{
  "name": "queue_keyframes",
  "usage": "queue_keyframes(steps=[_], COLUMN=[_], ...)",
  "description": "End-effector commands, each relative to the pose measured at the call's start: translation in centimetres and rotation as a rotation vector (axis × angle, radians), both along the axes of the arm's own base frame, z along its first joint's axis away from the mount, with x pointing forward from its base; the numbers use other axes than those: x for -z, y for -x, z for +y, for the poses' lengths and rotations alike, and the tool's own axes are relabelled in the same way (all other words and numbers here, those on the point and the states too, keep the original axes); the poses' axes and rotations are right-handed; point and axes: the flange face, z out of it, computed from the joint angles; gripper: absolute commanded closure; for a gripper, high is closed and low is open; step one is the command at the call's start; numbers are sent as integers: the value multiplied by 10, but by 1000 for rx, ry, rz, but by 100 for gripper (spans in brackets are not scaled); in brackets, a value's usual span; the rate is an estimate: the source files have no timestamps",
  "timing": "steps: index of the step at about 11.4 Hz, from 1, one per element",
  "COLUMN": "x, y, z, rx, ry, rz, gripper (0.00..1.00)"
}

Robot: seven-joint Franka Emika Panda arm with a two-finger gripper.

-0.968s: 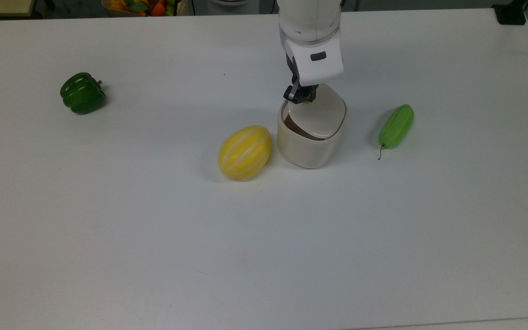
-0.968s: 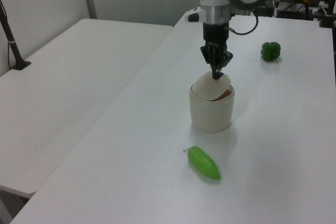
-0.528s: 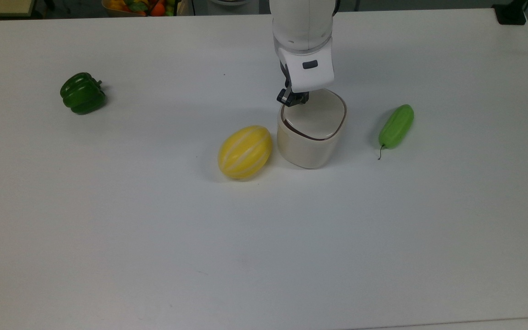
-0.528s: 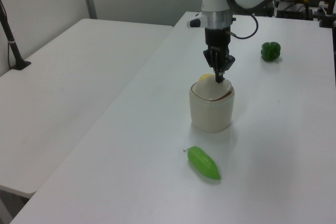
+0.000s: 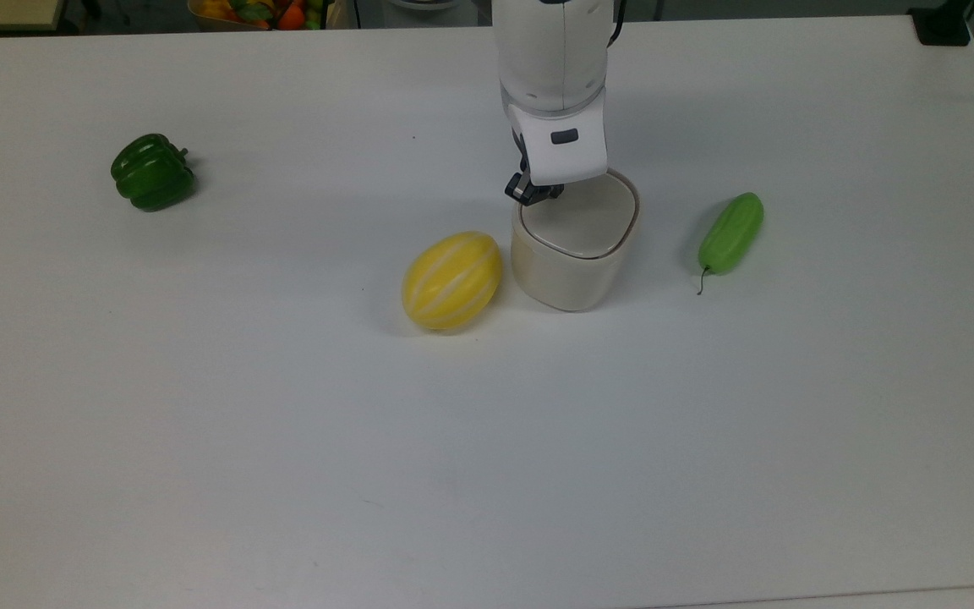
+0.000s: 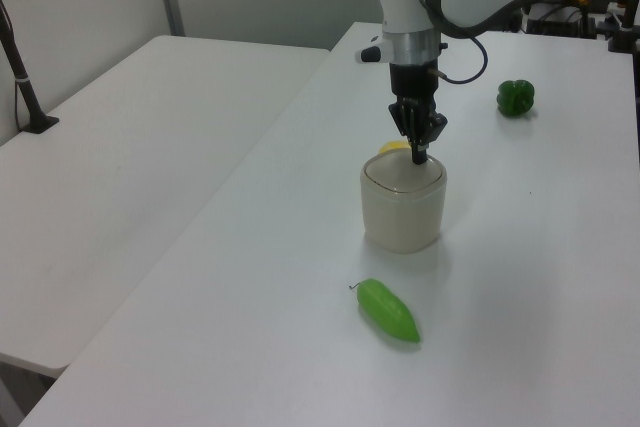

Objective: Close garbage bin
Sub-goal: 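Push the hinged lid down with the gripper until it shuts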

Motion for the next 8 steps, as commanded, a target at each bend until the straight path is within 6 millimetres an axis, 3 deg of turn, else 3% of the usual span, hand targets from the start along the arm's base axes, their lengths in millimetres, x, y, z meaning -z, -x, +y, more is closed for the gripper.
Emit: queue_keyframes(steps=[1, 4, 7, 8], x=[34, 27, -40, -61], y=[-3, -3, 7, 8], z=[5, 5, -11, -28], rx=[14, 16, 123, 171], ry=[41, 37, 10, -1], rz=[38, 32, -43, -69], gripper=[100, 100, 100, 100])
